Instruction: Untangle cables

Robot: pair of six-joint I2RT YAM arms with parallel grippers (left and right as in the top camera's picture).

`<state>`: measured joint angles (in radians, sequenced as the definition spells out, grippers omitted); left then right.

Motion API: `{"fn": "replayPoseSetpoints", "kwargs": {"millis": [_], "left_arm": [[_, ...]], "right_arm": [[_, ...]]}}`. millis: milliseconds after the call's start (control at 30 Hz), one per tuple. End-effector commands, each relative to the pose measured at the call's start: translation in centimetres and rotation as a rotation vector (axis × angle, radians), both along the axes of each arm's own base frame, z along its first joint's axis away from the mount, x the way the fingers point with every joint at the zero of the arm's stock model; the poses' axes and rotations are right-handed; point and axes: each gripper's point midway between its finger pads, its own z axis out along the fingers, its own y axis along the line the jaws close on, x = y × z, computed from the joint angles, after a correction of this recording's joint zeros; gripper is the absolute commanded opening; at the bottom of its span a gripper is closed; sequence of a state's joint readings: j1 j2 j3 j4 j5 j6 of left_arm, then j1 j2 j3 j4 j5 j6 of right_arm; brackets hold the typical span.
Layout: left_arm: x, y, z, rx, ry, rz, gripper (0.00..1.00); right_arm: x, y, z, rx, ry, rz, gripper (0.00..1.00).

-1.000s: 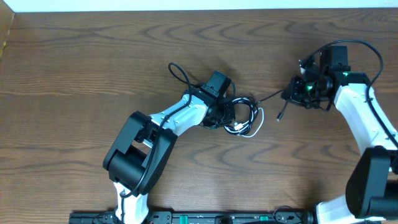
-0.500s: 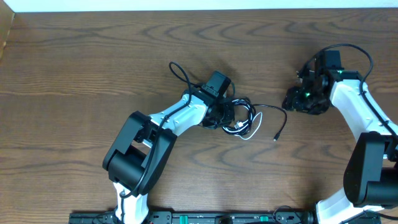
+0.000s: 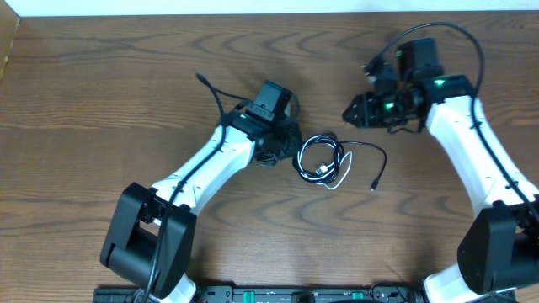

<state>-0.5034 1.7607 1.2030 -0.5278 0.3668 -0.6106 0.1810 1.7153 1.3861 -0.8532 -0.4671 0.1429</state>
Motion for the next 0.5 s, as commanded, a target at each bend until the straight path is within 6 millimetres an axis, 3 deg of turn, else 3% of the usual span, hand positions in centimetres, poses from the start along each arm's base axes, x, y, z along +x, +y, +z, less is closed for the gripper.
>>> {"fn": "replayPoseSetpoints", "kwargs": {"millis": [0,233,467], "left_arm": [[0.6,1.9,-0.1,0.021,0.034,0.071,0.08],[0.8,2.8,-0.3,0.027,0.047,0.094,0.08],[0.6,2.8,-0.4,0.031,0.054,0.093,0.08]], "right_arm": [[-1.0,1.3,-0.9,-0.028,0.054,-0.041,0.33],[-3.7,2.2,-4.3,-0.147,0.142,-0.088,0.19],[-6.5,1.7,-7.9,-0.245,0.220,-0.143,0.16]]}}
